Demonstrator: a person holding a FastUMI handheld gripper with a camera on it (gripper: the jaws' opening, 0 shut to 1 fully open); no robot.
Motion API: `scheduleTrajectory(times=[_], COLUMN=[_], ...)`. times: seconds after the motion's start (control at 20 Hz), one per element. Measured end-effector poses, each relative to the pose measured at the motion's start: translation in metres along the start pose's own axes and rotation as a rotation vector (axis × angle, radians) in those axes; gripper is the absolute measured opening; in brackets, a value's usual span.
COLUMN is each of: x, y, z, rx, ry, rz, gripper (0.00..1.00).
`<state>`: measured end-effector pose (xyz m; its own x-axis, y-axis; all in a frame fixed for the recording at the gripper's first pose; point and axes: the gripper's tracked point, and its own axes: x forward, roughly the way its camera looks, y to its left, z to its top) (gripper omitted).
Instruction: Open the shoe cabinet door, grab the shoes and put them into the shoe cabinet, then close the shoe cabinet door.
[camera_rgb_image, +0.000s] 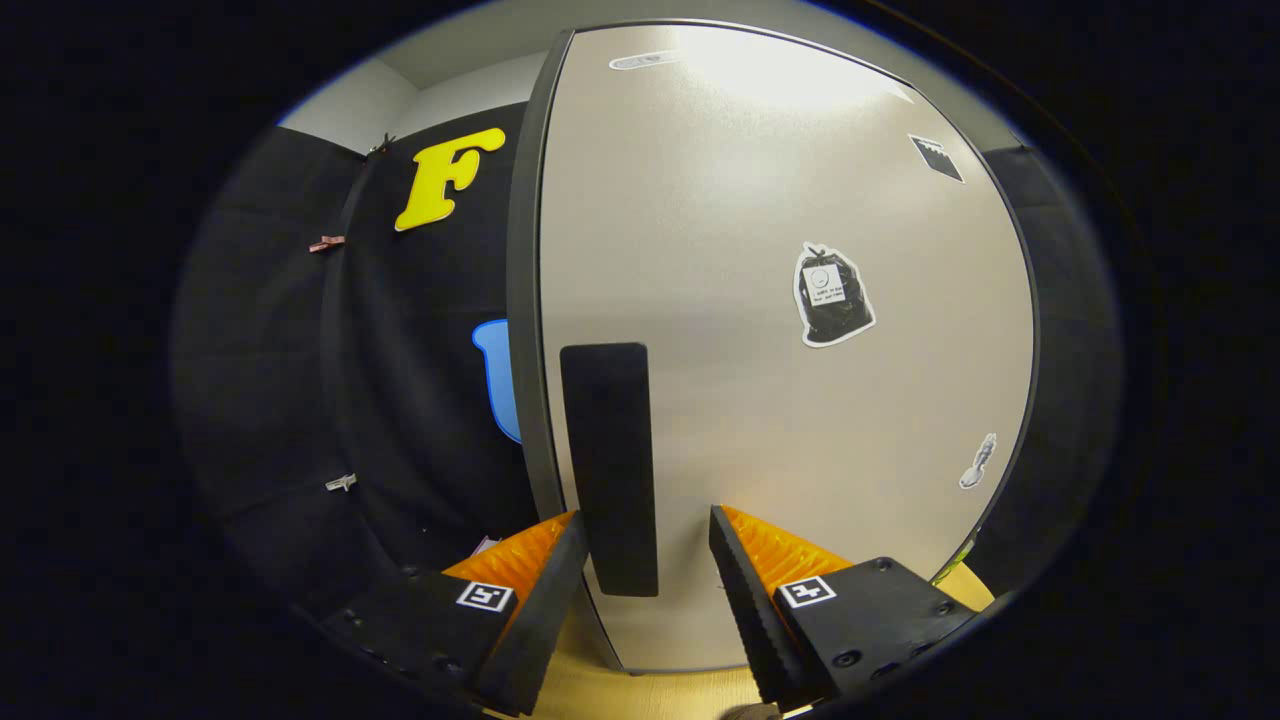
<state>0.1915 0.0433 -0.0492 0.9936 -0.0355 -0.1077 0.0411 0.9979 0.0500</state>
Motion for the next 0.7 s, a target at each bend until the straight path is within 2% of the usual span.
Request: scheduleTrajectory(times=[0.05,0.15,0.3,0.35,0.4,0.7], x=[0.002,0.001,0.003,0.008,0.000,-0.005], y=[-0.002,0.008,0.012,0.011,0.011,0.011], z=[-0.003,0.000,-0.002,-0.005,-0.003,-0.005], rx=[-0.003,-0.005,-0.043,-0.037,-0.029,-0.042], ry=[0.014,-0.004,-0.003,0.001,0.008,0.013], rz=[-0.011,0.030,0.014,0.007,0.004,0.018], gripper=[0.80,0.79,0.43,0.42,0.33,0.33])
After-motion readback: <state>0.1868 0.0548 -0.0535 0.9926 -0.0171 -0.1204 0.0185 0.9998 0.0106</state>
